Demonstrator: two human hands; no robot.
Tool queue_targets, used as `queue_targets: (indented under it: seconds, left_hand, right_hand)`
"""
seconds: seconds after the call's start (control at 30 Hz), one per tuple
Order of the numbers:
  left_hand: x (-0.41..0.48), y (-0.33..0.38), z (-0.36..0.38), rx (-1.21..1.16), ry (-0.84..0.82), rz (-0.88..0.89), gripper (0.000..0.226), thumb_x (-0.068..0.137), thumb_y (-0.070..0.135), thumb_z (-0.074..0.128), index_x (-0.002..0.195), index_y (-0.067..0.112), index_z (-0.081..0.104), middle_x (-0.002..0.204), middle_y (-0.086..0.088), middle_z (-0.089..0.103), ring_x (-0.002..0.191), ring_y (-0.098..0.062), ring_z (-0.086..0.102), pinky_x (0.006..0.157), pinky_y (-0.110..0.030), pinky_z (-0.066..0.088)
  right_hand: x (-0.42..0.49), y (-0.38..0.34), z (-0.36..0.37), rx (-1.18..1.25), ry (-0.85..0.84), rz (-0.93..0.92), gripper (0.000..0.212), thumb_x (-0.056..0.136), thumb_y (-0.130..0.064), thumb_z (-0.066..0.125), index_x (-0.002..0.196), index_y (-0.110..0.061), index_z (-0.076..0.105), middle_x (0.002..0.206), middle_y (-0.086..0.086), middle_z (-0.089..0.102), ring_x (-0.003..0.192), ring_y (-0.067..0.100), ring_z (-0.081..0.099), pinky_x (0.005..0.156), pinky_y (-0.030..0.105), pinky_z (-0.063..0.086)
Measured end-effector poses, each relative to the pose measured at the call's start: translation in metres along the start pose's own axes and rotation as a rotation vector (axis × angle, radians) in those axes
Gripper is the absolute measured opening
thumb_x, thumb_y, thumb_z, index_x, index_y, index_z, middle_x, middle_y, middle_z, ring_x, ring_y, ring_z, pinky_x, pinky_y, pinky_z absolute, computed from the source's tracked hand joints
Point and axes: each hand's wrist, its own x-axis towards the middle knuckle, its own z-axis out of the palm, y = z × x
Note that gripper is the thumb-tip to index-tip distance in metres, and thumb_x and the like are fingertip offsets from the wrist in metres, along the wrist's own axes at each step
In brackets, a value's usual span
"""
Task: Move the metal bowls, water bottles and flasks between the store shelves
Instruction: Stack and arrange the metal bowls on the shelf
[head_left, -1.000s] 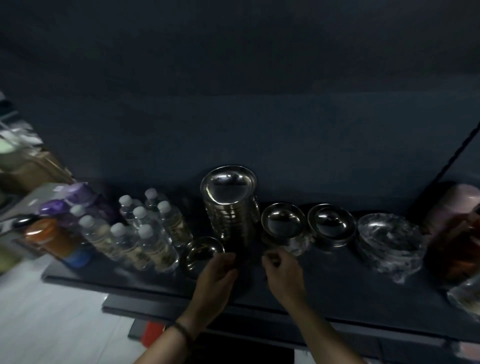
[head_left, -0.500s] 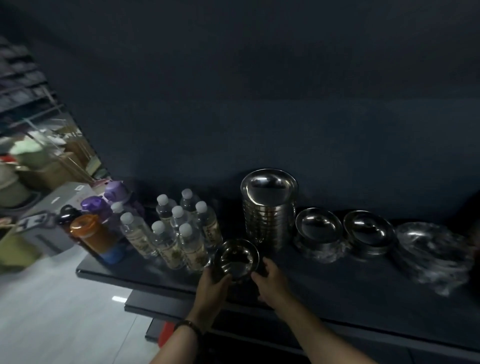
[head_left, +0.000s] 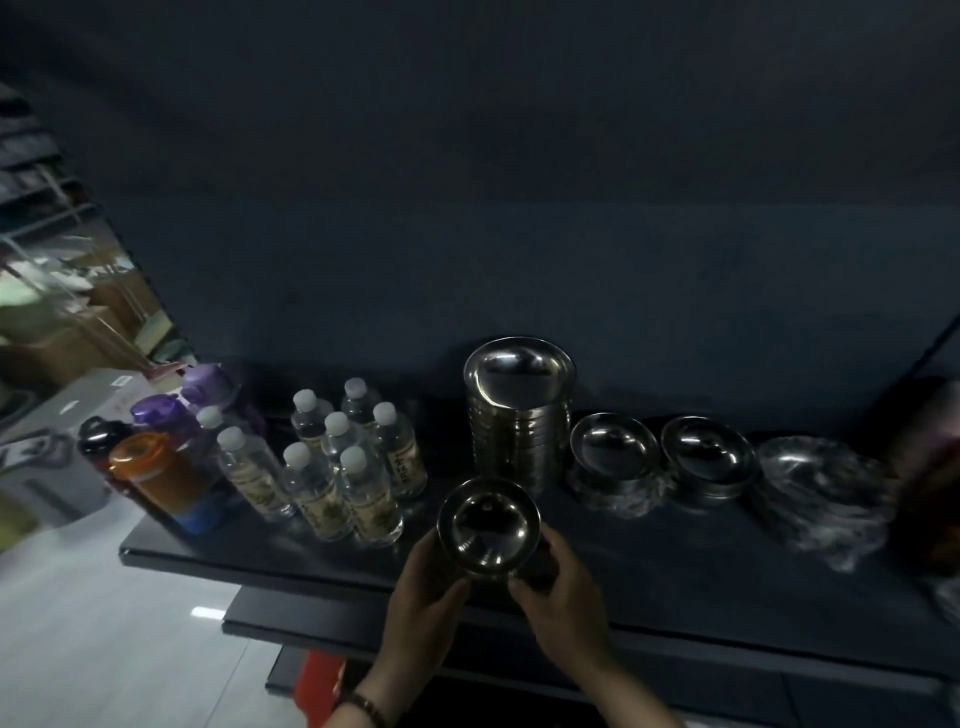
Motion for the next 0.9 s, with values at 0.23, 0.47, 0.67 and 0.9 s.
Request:
queue_targets:
  seconds: [0.23, 0.47, 0.67, 0.9]
  left_hand:
    - [-0.010, 0.055, 0.068, -0.086, -0.102, 0.130, 0.071, 0.083, 0.021, 0.077, 0.150, 0.017, 0.053, 0.142, 0.001, 0.071, 0.130, -0.020, 0.070, 0.100, -0.030, 0.058]
    - [0.029, 0.077, 0.144, -0.007, -0.146, 0.159, 0.074, 0.087, -0.022, 0.064, 0.146, 0.023, 0.055, 0.137, 0.012, 0.072, 0.128, -0.014, 0.068, 0.105, -0.028, 0.057]
    - [0.063, 0.099, 0.191, -0.090, -0.136, 0.044, 0.072, 0.091, -0.020, 0.062, 0.142, 0.030, 0.053, 0.117, 0.023, 0.077, 0.113, -0.003, 0.073, 0.089, -0.024, 0.060]
    - [0.084, 0.090, 0.217, 0.037, -0.087, 0.056, 0.070, 0.075, 0.016, 0.076, 0.142, 0.020, 0.058, 0.128, 0.002, 0.076, 0.127, -0.023, 0.070, 0.107, -0.051, 0.058]
  right_hand:
    - [-0.016, 0.013, -0.075, 0.037, 0.221, -0.097, 0.078, 0.082, -0.027, 0.090, 0.147, -0.049, 0.052, 0.137, -0.020, 0.064, 0.113, 0.007, 0.069, 0.084, 0.028, 0.062]
    - [0.029, -0.002, -0.143, -0.038, 0.274, -0.122, 0.080, 0.069, -0.022, 0.095, 0.138, -0.044, 0.060, 0.110, -0.016, 0.074, 0.098, -0.001, 0.071, 0.085, 0.022, 0.059]
    - [0.081, -0.017, -0.174, -0.083, 0.240, -0.104, 0.052, 0.073, -0.031, 0.092, 0.118, -0.038, 0.066, 0.102, -0.019, 0.074, 0.096, -0.005, 0.068, 0.072, 0.006, 0.048]
    - [0.113, -0.014, -0.188, -0.134, 0.163, -0.070, 0.062, 0.070, -0.040, 0.093, 0.124, -0.032, 0.064, 0.102, -0.015, 0.067, 0.094, 0.007, 0.060, 0.080, 0.026, 0.046]
